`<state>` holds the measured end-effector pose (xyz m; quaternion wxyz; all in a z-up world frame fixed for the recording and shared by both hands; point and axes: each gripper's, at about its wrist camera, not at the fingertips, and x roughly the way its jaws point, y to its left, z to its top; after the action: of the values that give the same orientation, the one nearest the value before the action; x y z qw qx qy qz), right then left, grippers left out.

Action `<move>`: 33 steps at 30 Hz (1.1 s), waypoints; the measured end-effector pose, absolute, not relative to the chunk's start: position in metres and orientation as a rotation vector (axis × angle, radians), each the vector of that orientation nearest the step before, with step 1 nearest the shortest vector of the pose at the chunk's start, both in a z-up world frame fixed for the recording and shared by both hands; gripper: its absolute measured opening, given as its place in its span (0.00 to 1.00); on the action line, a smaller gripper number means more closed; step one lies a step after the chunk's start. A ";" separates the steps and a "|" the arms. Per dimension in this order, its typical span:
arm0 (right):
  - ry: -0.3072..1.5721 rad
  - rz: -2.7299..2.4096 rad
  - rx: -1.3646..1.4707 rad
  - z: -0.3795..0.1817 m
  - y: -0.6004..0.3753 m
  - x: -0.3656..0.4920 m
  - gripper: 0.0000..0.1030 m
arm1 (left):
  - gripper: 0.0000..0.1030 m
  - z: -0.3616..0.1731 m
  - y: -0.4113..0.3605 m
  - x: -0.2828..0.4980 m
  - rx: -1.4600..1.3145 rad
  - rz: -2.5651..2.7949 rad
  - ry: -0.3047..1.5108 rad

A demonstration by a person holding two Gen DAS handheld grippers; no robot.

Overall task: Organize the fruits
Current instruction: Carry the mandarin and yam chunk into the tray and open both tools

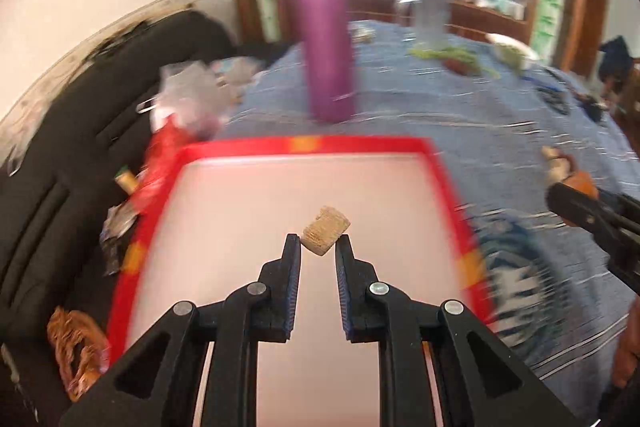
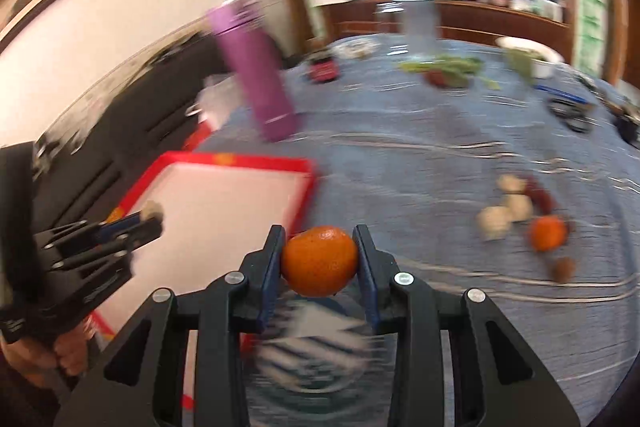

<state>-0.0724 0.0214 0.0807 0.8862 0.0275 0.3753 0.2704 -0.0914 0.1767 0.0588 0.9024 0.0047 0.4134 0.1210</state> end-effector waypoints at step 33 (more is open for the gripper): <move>0.852 0.707 -0.153 0.041 0.131 -0.115 0.46 | 0.39 0.027 0.238 -0.117 0.071 0.428 0.870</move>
<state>-0.1146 0.1314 0.0405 0.8480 -0.0728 0.4040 0.3352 -0.1168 0.2377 0.0269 0.8841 0.0339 0.4181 0.2059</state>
